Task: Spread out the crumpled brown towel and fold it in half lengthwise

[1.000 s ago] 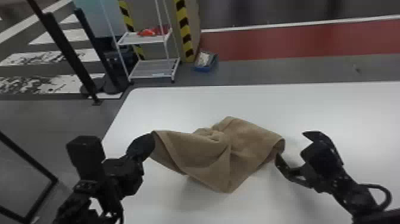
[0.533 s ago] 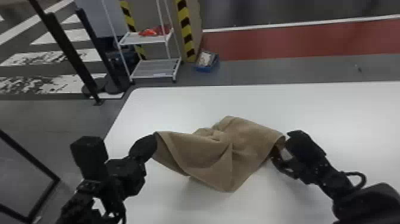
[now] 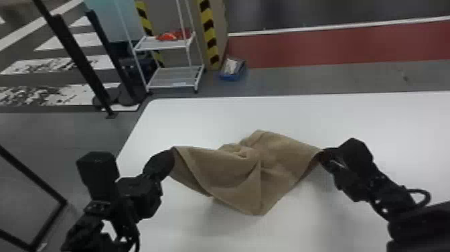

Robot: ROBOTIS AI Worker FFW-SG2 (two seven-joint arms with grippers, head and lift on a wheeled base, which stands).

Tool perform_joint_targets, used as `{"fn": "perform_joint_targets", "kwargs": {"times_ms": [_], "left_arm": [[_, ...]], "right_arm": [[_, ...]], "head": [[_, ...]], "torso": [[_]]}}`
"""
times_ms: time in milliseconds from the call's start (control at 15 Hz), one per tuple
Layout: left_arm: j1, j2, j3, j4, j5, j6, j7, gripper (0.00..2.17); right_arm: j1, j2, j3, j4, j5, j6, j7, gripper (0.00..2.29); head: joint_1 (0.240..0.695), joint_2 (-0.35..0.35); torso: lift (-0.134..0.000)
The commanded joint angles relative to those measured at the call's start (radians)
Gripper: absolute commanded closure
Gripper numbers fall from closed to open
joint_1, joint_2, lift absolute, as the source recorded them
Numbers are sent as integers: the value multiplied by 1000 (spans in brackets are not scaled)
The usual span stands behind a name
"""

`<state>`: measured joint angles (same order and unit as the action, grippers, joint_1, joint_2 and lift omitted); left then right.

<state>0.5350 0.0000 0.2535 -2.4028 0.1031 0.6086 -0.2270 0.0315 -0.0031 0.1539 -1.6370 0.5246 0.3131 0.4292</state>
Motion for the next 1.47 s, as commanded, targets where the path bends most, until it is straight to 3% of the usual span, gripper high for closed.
{"fn": "perform_joint_targets", "kwargs": {"times_ms": [0,200,333,400,533,667,867,1000,1133,1200,1267,1400], "left_arm": [[-15,-3,44,-4,38,4,0,1376],[-32,-3,119,-18,89,47,0,1376],[-36,-3,139,-22,104,56,-6,1376],[-38,-3,141,-21,104,60,-8,1376],[-41,-3,139,-15,104,69,-8,1376],[-49,-3,139,-3,104,69,-8,1376],[-50,-3,139,19,99,93,-22,1376],[-53,-3,127,47,90,93,-29,1376],[-61,-3,122,71,84,93,-43,1376],[-62,-3,122,79,83,93,-43,1376],[-64,-3,122,83,81,96,-46,1376],[-64,-3,125,91,79,96,-51,1376]], "right_arm": [[7,4,-50,-121,-14,42,0,2260],[-8,4,-137,-219,-17,51,19,2260],[-15,4,-204,-277,-15,39,97,2260],[-8,-15,-218,-307,-5,27,126,2260],[24,-49,-237,-350,63,-81,204,2260],[70,-77,-247,-380,152,-194,238,2260],[142,-123,-229,-400,284,-271,436,2260],[189,-130,-209,-368,345,-298,456,2260],[208,-129,-215,-342,334,-311,439,2256],[214,-130,-218,-342,327,-298,436,2155],[223,-130,-224,-343,308,-289,436,1774],[239,-130,-237,-343,281,-283,439,734]], "head": [[695,214],[695,196],[695,177],[695,170],[695,158],[695,152],[695,160],[695,182],[695,188],[695,189],[695,187],[695,184]], "torso": [[-124],[-124],[-124],[-124],[-124],[-124],[-124],[-124],[-124],[-124],[-124],[-124]]}}
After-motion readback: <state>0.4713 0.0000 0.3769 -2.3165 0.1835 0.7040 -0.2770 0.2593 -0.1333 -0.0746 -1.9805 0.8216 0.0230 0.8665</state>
